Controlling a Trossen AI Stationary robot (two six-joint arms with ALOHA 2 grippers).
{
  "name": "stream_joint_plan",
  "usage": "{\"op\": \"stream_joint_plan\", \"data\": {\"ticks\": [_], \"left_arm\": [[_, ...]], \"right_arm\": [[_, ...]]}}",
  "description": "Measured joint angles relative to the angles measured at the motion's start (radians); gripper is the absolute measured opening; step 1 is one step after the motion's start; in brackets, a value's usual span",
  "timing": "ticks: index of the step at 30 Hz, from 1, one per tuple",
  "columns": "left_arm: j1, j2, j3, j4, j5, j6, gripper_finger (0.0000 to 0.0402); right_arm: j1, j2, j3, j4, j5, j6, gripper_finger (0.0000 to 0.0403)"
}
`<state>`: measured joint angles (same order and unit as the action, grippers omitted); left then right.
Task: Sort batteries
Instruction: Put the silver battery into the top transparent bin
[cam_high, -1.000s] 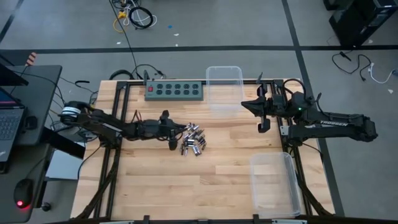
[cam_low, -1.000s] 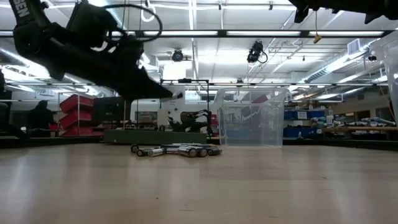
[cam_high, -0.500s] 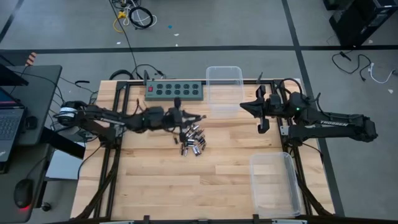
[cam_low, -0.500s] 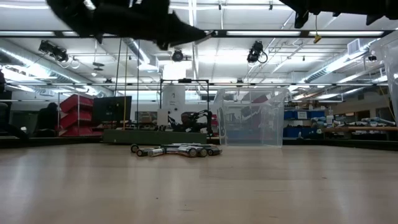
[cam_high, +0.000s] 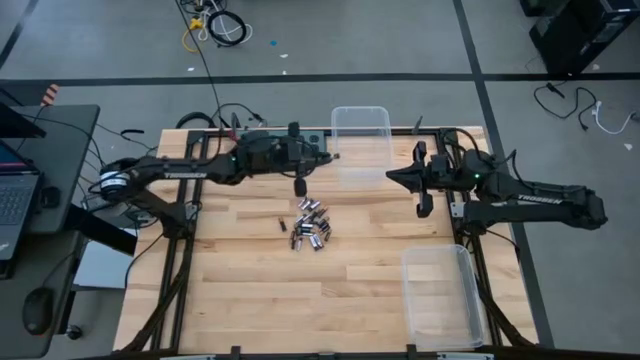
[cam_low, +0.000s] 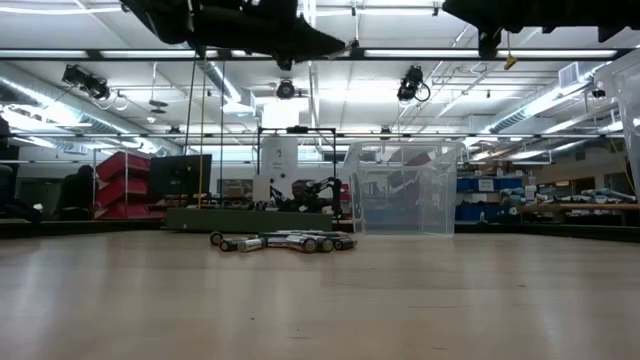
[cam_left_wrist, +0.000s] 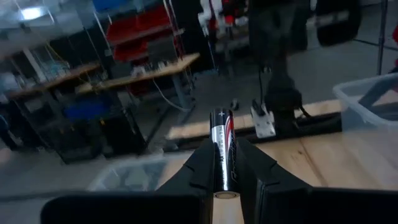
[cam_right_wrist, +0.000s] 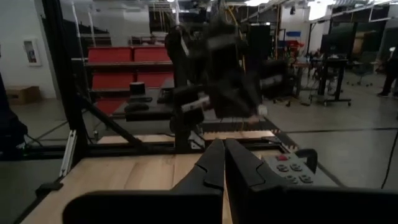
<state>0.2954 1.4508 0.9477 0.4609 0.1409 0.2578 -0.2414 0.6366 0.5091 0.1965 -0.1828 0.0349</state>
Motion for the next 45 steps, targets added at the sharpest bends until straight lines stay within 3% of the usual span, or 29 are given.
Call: {"op": "stream_joint_plan", "data": {"ticks": [7, 21, 45], "left_arm": [[0.012, 0.148, 0.101, -0.001, 0.002, -0.002, 0.0037], [0.051, 0.371, 0.414, -0.322, -0.043, -0.007, 0.0037], [0.065, 0.375, 0.424, -0.377, -0.07, -0.004, 0.0037]], "right_arm": [[0.001, -0.112, 0.0, -0.042, 0.029, 0.024, 0.0003], [0.0, -0.131, 0.0, -0.108, 0.033, 0.053, 0.0003], [0.0, -0.131, 0.0, -0.141, 0.033, 0.053, 0.0003]]}}
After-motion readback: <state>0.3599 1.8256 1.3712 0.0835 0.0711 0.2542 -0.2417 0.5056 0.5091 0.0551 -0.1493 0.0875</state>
